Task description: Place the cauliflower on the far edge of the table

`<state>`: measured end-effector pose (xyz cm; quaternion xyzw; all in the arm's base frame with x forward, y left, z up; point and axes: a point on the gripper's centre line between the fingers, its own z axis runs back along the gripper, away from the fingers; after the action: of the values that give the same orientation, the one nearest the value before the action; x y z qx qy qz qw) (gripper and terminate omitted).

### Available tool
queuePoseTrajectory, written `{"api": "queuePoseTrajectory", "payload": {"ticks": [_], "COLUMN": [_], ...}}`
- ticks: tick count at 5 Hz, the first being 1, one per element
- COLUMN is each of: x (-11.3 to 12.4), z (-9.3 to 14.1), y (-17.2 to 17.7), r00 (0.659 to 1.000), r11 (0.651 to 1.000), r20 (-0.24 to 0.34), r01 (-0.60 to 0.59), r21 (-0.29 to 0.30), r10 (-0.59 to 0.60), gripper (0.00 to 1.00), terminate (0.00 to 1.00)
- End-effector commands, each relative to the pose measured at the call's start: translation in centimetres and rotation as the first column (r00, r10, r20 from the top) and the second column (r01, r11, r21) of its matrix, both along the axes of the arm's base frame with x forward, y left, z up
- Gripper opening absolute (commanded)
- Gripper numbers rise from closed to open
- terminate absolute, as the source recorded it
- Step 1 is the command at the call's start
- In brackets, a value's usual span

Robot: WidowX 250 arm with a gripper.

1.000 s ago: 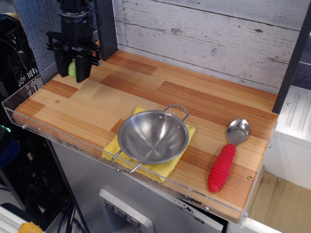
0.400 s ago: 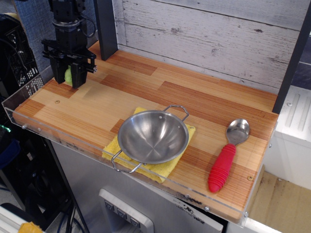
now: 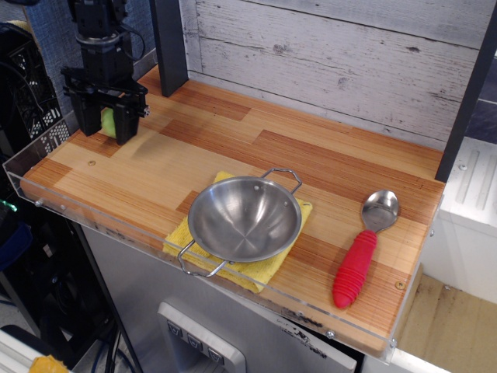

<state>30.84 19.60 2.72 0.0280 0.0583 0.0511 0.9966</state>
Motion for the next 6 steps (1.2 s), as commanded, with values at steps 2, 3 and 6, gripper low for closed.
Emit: {"api": "queuePoseTrajectory", "payload": {"ticks": [2, 3, 6], "x": [-2.4, -2.6, 0.5], "z": [10.3, 12.8, 11.3], "y": [-1.8, -4.2, -10.4], "r00": [0.971, 0.963, 0.944], "r11": [0.997, 0.999, 0.968], "r20": [0.227, 0.263, 0.214], "r01": [-0.081, -0.048, 0.250], "r21": [-0.009, -0.010, 0.025], "r10": [0.081, 0.049, -0.249], "gripper": [1.00, 1.00, 1.00], "terminate": [0.00, 0.00, 0.00]}}
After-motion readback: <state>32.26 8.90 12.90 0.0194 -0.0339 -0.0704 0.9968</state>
